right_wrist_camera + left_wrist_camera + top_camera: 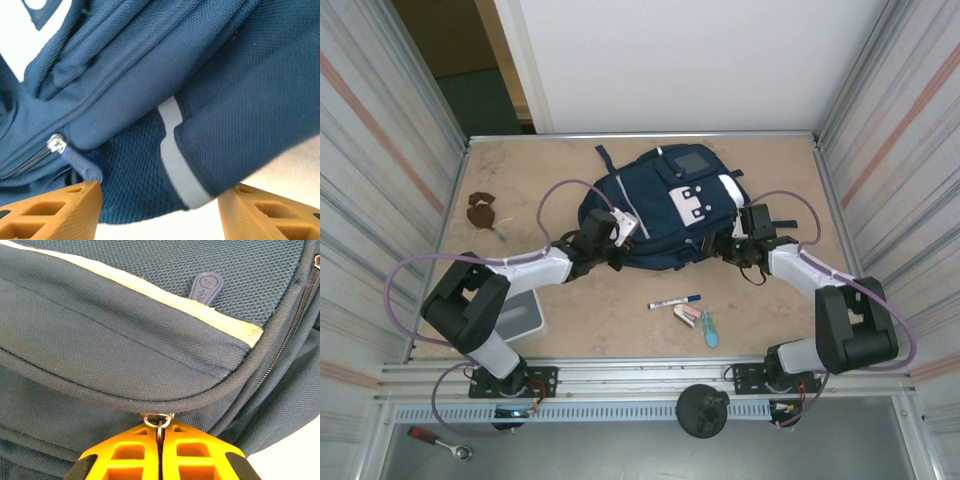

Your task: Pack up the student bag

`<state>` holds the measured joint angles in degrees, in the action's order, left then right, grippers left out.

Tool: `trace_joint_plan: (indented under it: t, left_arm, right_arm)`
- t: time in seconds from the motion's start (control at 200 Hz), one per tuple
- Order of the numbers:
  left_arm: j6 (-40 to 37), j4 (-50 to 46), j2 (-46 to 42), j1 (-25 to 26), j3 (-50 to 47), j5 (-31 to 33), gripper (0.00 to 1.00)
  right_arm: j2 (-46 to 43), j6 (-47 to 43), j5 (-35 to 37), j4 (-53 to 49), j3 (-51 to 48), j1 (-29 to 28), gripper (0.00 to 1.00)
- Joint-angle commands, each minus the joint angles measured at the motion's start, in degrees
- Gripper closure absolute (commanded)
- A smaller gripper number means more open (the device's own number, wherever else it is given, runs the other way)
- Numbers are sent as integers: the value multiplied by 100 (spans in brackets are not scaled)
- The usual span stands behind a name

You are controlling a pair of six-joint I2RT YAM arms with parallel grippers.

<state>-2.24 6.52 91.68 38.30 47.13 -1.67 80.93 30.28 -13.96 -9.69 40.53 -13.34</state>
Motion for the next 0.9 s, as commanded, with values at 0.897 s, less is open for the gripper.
trace_joint_plan:
  t: [0.897]
  left_arm:
    - [259, 156, 1177, 1056, 1429, -27, 100]
  right_arm:
    - [933, 1120, -888, 1723, 217, -436, 29]
